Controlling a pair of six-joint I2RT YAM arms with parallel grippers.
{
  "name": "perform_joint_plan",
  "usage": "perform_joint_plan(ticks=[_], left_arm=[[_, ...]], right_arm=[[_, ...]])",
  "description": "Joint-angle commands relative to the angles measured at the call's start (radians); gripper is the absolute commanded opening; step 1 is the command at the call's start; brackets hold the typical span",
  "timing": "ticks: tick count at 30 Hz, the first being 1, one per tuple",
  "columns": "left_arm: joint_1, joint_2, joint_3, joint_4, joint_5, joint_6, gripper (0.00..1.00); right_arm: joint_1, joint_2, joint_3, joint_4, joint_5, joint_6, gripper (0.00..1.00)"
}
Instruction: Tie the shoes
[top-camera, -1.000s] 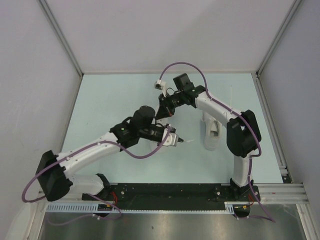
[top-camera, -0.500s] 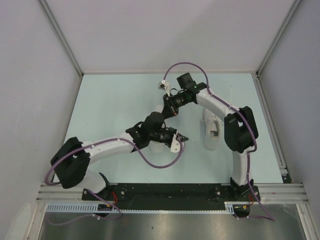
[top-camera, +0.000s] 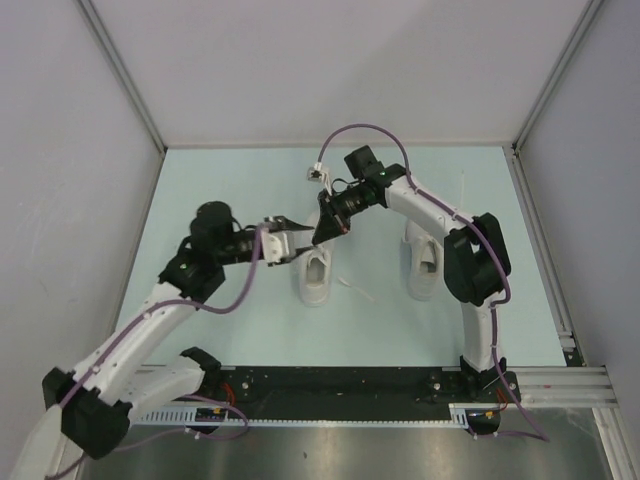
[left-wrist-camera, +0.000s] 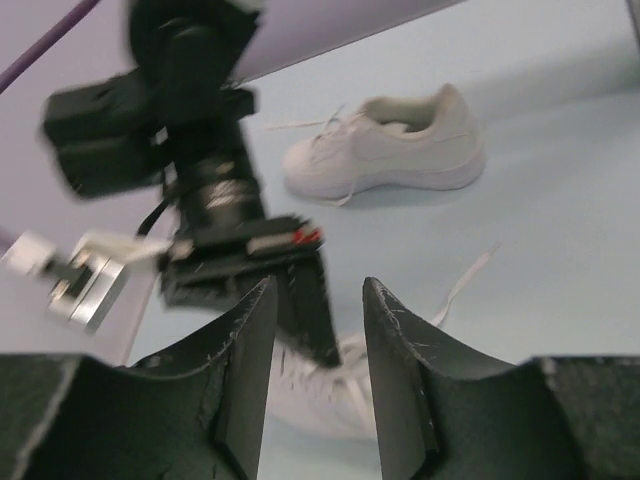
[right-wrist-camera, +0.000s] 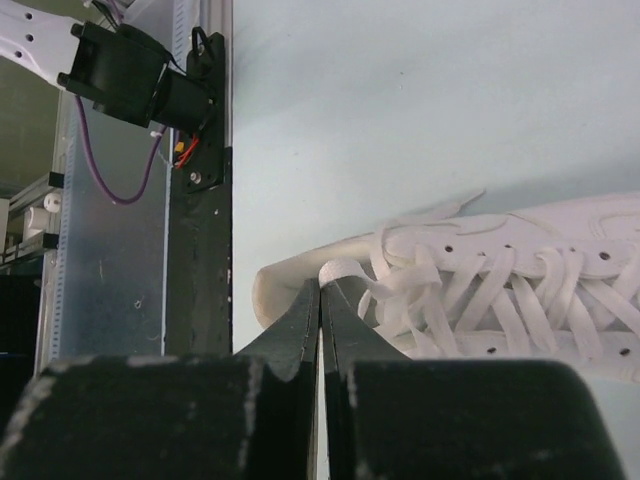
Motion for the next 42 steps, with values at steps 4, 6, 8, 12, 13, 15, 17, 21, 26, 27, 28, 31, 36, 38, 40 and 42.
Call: perform_joint_plan(ticks=[4, 6, 8, 12, 13, 15, 17, 21, 26, 27, 28, 31, 36, 38, 40, 42], left_arm=[[0.278, -0.066, -0.108, -0.063, 0.102, -0.366, 0.46], [0.283, -0.032, -0.122, -0.019, 0.112, -0.361, 0.49], [0.283, -0.001, -0.134, 0.003, 0.126, -0.338, 0.51], [0.303, 0.075, -0.122, 0.064, 0.139, -0.343, 0.52], [0.323, 0.104, -0.113, 0.098, 0.155, -0.366, 0.52], [0.347, 0.121, -0.110, 0.127, 0.179, -0.451, 0.50], [0.384, 0.118, -0.124, 0.155, 0.178, -0.513, 0.50], [0.433, 0.053, -0.151, 0.111, 0.146, -0.498, 0.49], [0.472, -0.003, -0.197, 0.040, 0.121, -0.473, 0.50], [0.472, -0.017, -0.203, 0.039, 0.116, -0.473, 0.50], [0.473, -0.020, -0.213, 0.039, 0.109, -0.473, 0.50], [0.473, -0.030, -0.222, 0.031, 0.092, -0.472, 0.49], [0.475, -0.035, -0.230, 0.028, 0.083, -0.469, 0.49], [0.475, -0.035, -0.231, 0.026, 0.083, -0.469, 0.49], [0.475, -0.037, -0.233, 0.025, 0.083, -0.467, 0.49], [0.475, -0.038, -0.234, 0.026, 0.083, -0.465, 0.49]], right_arm=[[0.040, -0.016, 0.026, 0.043, -0.011, 0.007, 0.00], [0.045, -0.019, 0.023, 0.050, -0.010, 0.001, 0.00], [0.051, -0.016, 0.026, 0.054, -0.008, -0.006, 0.00], [0.060, -0.014, 0.027, 0.046, 0.021, -0.029, 0.00], [0.062, -0.016, 0.024, 0.037, 0.030, -0.049, 0.00], [0.069, -0.016, 0.021, 0.034, 0.047, -0.054, 0.00], [0.076, -0.013, 0.014, 0.050, 0.073, -0.040, 0.00], [0.105, 0.002, 0.012, 0.107, 0.116, 0.000, 0.00], [0.143, 0.036, 0.026, 0.129, 0.206, -0.002, 0.00], [0.149, 0.044, 0.035, 0.124, 0.216, -0.011, 0.00], [0.160, 0.064, 0.044, 0.107, 0.225, -0.017, 0.01], [0.180, 0.090, 0.067, 0.071, 0.269, -0.039, 0.01], [0.191, 0.122, 0.081, 0.044, 0.328, -0.065, 0.03], [0.197, 0.124, 0.104, 0.025, 0.344, -0.080, 0.10], [0.197, 0.124, 0.130, -0.012, 0.355, -0.091, 0.16], [0.198, 0.115, 0.150, -0.050, 0.358, -0.098, 0.21]])
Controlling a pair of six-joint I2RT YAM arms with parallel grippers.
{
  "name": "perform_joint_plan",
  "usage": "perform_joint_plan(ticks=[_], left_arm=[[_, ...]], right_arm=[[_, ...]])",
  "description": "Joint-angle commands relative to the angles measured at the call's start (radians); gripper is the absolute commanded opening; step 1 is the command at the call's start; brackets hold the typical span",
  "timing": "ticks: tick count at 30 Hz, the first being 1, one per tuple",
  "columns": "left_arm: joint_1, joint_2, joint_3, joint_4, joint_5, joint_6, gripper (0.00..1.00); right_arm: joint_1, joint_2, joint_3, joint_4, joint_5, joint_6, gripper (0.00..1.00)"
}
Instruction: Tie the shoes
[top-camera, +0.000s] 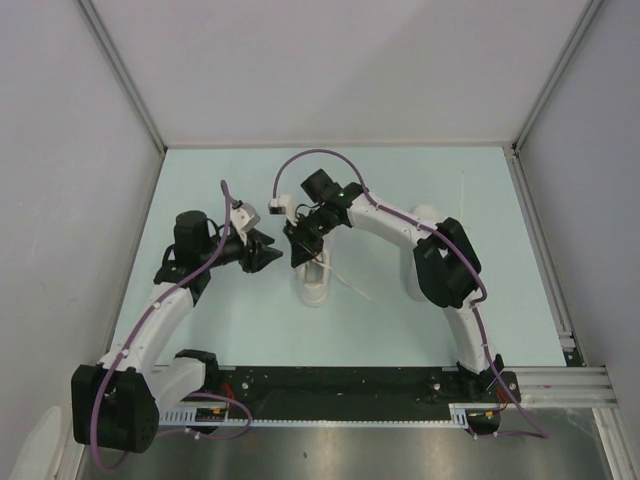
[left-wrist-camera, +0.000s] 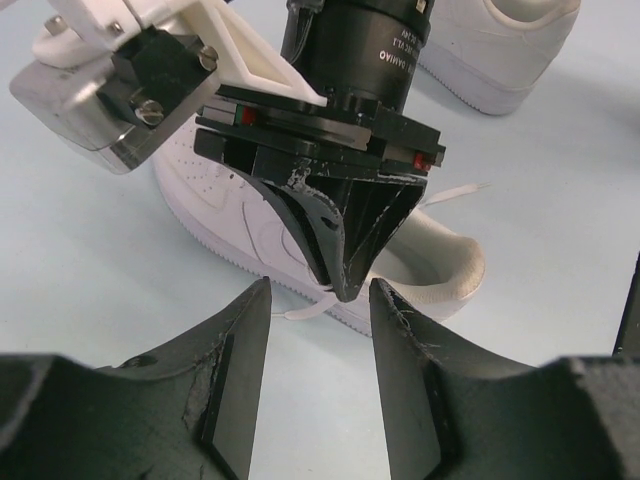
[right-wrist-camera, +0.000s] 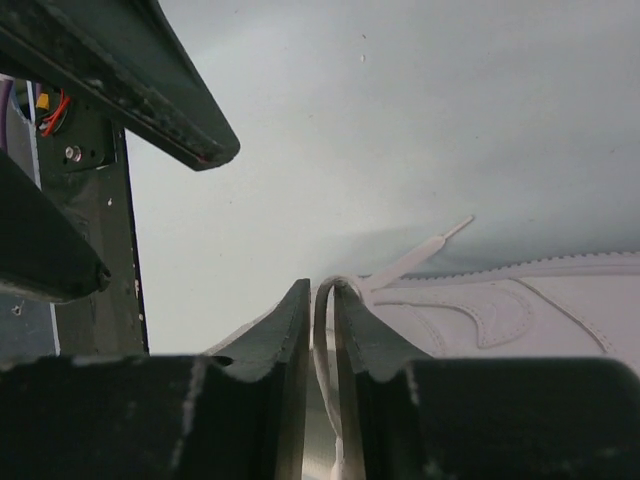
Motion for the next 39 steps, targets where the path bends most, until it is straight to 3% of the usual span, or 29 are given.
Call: perform_joint_plan(ticks=[1, 6, 13, 30, 39], left_arm=[[0.009, -0.029, -0.009, 0.010, 0.004, -0.008, 0.49], [0.009, -0.015, -0.009, 0.024, 0.006, -0.014, 0.50], [0.009, 0.011, -0.011, 0.082, 0.006, -0.052, 0.50], [0.009, 0.029, 0.002, 0.091, 0.009, -0.074, 0.49], [0.009, 0.062, 0.022, 0.103, 0.024, -0.081, 0.48]], right_arm=[[-0.001, -0.008, 0.083, -0.070, 0.063, -0.051, 0.23], [0.001, -0.047, 0.101, -0.115, 0.111, -0.090, 0.31], [0.002, -0.074, 0.110, -0.155, 0.162, -0.131, 0.53], [0.015, -0.112, 0.170, -0.247, 0.146, -0.189, 0.57], [-0.051, -0.124, 0.242, -0.308, -0.057, -0.188, 0.55]])
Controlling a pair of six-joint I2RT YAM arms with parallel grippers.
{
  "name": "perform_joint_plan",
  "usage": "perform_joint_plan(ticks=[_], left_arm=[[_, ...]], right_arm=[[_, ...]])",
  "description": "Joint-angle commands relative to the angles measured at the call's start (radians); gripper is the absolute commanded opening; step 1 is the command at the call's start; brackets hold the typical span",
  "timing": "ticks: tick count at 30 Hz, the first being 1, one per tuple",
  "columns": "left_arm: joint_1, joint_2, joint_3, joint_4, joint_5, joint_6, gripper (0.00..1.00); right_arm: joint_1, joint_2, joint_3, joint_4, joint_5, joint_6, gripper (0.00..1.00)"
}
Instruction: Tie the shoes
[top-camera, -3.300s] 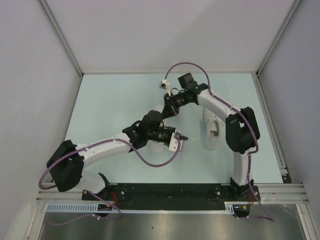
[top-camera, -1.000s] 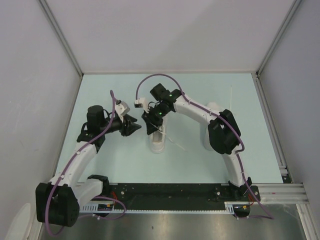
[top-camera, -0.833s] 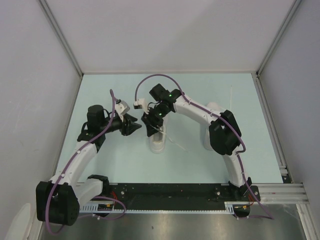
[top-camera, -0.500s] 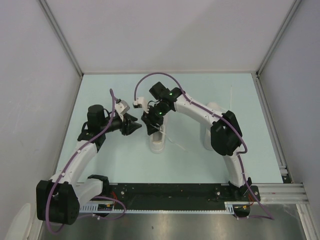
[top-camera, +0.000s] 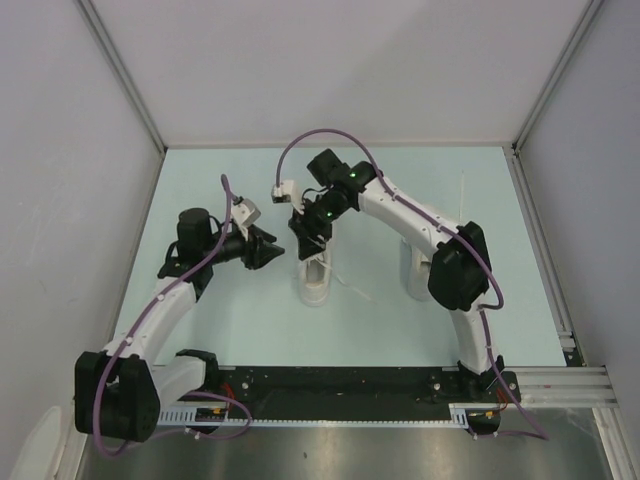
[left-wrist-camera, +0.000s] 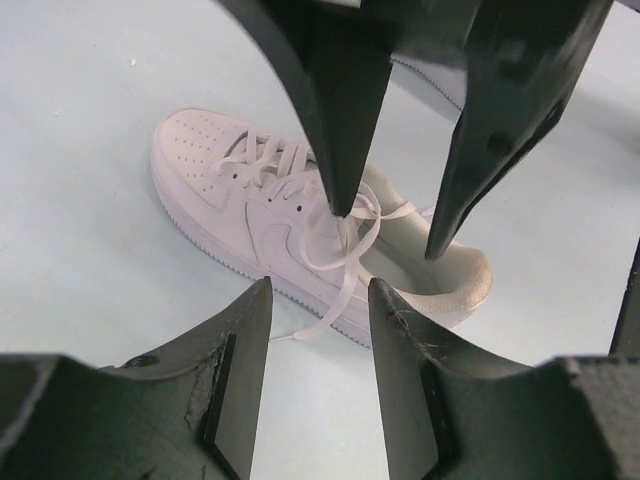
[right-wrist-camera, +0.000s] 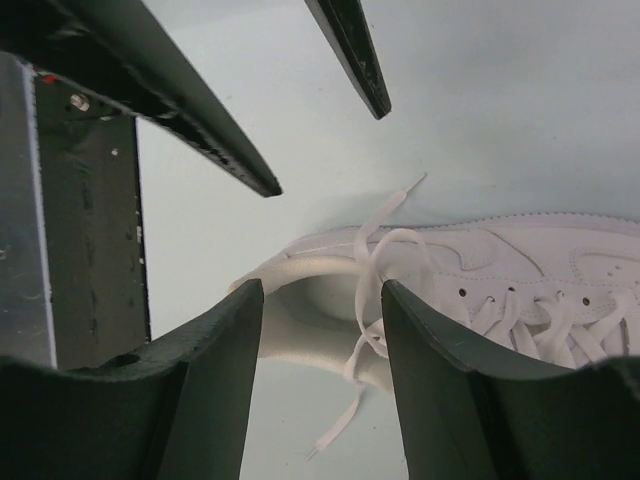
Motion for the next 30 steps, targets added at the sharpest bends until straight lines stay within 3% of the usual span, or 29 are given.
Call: perform_joint_plan(ticks=[1, 5, 9, 20, 30], left_arm=[[0.009, 0.019, 0.023, 0.044, 0.030, -0.019, 0.48], [0.006, 0.054, 0.045, 0.036, 0.056, -0.001, 0.49], [-0.015, 0.108, 0.090, 0.021, 0.062, 0.037, 0.49], [-0.069, 0.280, 0.203, 0.004, 0.068, 0.064, 0.53], [-0.121, 0.366, 0.213, -0.019, 0.059, 0.110, 0.55]], right_arm=[[-0.073, -0.061, 0.087, -0.027, -0.161, 0.040, 0.55], [-0.169, -0.055, 0.082, 0.122, -0.249, 0.227, 0.49], [-0.220, -0.015, 0.089, 0.186, -0.220, 0.306, 0.35], [-0.225, 0.065, 0.089, 0.148, -0.165, 0.219, 0.32], [-0.214, 0.094, 0.082, 0.111, -0.189, 0.140, 0.31]])
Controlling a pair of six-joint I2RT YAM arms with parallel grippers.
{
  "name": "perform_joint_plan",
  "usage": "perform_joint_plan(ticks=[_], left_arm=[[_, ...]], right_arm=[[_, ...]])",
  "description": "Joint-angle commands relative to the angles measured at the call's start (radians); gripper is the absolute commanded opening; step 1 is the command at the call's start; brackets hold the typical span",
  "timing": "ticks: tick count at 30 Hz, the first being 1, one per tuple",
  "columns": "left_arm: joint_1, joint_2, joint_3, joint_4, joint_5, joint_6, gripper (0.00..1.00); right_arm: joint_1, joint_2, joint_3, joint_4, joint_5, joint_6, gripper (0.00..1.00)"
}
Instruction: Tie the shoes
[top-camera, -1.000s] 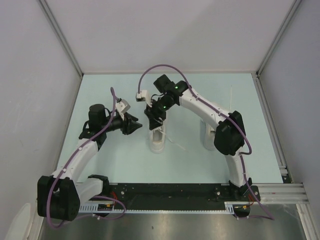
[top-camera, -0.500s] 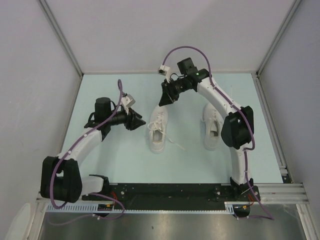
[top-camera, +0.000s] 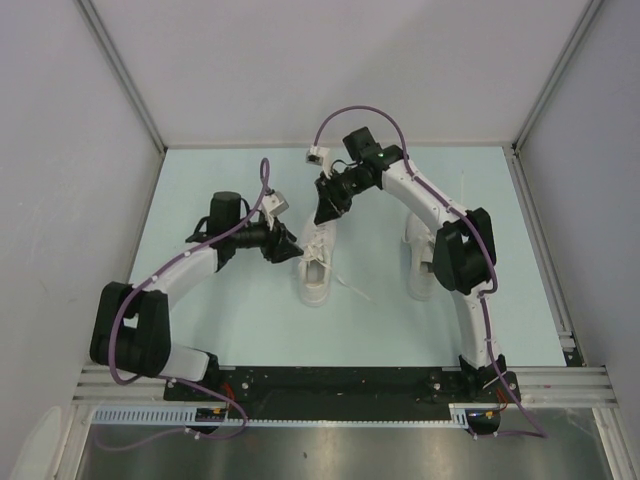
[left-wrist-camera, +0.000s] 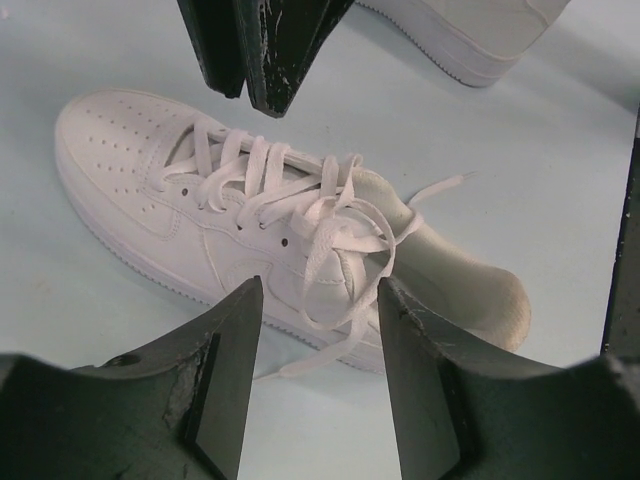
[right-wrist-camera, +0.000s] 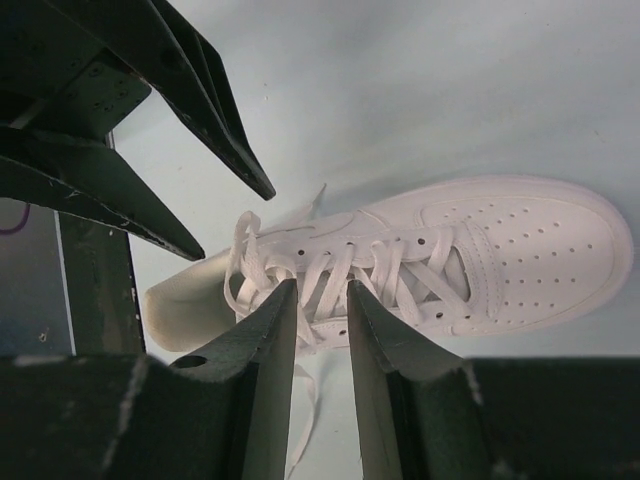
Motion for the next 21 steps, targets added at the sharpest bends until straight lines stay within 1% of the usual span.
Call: perform_joint_plan(ticks=[1, 3, 7, 12, 13, 21], left_arm=[[-0.015, 0.033, 0.045, 0.010, 0.025, 0.035, 0.53], [-0.015, 0.046, 0.053, 0.002, 0.027, 0.041, 0.51], [-0.015, 0.046, 0.049, -0.021, 0.025, 0.066, 0.40], [-0.015, 0.042, 0.041, -0.056, 0.021, 0.090, 0.33], [-0.015, 0.044, 0.041, -0.061, 0.021, 0.093, 0.30], [-0.015, 0.047, 0.036, -0.085, 0.013, 0.109, 0.20]], right_arm=[[0.009, 0.014, 0.030, -0.028, -0.024, -0.077, 0.31], [0.009, 0.018, 0.032, -0.035, -0.032, -0.094, 0.32], [0.012, 0.030, 0.033, -0.045, -0.049, -0.138, 0.33], [0.023, 0.050, 0.045, -0.046, -0.066, -0.175, 0.33], [0.027, 0.052, 0.049, -0.048, -0.069, -0.180, 0.33], [0.050, 0.061, 0.052, -0.057, -0.073, -0.252, 0.33]])
